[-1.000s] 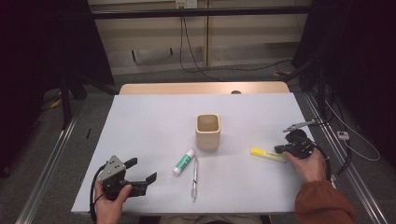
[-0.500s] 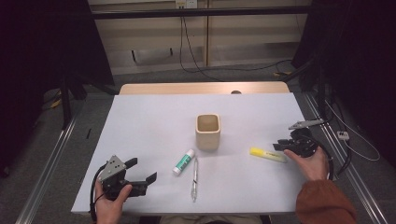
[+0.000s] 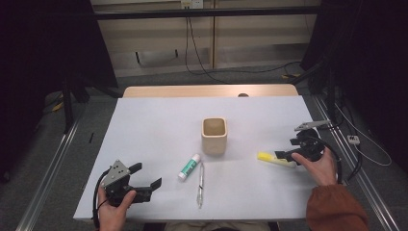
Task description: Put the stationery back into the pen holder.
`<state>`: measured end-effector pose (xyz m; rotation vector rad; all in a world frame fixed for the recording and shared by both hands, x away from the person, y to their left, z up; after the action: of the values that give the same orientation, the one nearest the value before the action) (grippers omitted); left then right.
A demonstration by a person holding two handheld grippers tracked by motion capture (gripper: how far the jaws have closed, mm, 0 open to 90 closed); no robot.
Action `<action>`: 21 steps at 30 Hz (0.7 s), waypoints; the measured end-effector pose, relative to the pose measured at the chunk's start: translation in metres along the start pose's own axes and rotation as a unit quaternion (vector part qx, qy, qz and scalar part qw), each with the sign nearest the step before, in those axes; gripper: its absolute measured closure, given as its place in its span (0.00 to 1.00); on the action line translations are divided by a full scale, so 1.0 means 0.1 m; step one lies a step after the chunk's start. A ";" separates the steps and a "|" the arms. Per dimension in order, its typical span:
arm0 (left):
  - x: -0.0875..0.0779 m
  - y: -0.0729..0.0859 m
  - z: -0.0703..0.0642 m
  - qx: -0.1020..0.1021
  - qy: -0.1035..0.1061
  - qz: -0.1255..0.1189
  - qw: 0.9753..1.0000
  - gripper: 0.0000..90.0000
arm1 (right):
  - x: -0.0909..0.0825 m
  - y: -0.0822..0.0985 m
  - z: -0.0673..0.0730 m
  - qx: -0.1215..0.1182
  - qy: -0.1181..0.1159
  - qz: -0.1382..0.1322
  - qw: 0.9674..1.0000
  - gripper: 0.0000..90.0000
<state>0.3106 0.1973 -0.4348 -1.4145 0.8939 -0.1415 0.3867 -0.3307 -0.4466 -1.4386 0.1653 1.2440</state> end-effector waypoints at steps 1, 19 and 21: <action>0.00 0.00 0.00 0.000 0.000 0.000 1.000 0.08 | 0.01 -0.01 0.00 -0.001 -0.001 -0.001 1.000 0.09; 0.00 0.00 0.00 0.001 -0.001 0.001 1.000 0.08 | 0.11 -0.03 0.31 -0.087 -0.025 0.024 0.996 0.18; 0.00 0.00 0.00 0.000 -0.001 0.000 1.000 0.08 | 0.12 -0.03 0.30 -0.085 -0.022 0.030 0.996 0.19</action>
<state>0.3105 0.1971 -0.4349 -1.4133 0.8934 -0.1405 0.3771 -0.2995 -0.4466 -1.5596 0.0753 1.3644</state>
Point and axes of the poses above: each handheld gripper's, and its own axes: x roughly forward along the jaws, y roughly out of its underside, z roughly to its left, the point moved 3 cm from there along x, roughly forward along the jaws, and after that the axes turned 6 degrees about -y, right-handed, at the moved point
